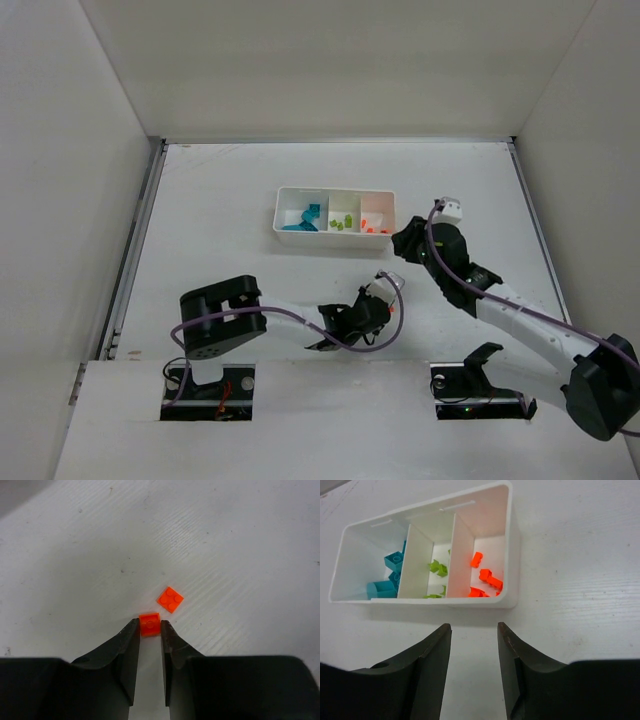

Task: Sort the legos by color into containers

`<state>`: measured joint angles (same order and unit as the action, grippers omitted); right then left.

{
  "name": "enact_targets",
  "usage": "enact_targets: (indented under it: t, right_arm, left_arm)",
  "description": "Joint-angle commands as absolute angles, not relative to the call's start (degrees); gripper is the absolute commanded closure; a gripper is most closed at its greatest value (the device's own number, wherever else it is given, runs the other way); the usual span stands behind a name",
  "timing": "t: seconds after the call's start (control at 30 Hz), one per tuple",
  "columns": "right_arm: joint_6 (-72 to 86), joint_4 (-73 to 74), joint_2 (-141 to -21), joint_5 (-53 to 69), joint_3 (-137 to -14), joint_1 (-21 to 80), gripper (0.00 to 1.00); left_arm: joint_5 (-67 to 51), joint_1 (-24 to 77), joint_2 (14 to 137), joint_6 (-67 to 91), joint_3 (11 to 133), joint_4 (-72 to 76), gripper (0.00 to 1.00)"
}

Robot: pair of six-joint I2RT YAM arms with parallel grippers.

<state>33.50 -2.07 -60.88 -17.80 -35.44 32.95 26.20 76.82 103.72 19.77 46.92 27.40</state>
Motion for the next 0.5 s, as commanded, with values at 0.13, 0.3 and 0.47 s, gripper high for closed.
enact_targets:
  t: [0.13, 0.3, 0.47]
  right_arm:
    - [39.28, -2.64, -53.53, -20.92, -28.14, 32.65, 0.65]
    - [43.32, 1.22, -51.42, -22.15, -24.70, 33.61, 0.74]
    - [46.23, 3.25, -51.24, -23.73, -22.68, 37.04, 0.75]
  left_arm:
    - [26.64, 71.86, 91.41, 18.54, 47.54, 26.72, 0.85]
    - [22.95, 65.18, 89.38, 20.47, 51.05, 27.60, 0.84]
    - [19.52, 58.76, 94.47, 21.45, 58.95, 27.16, 0.83]
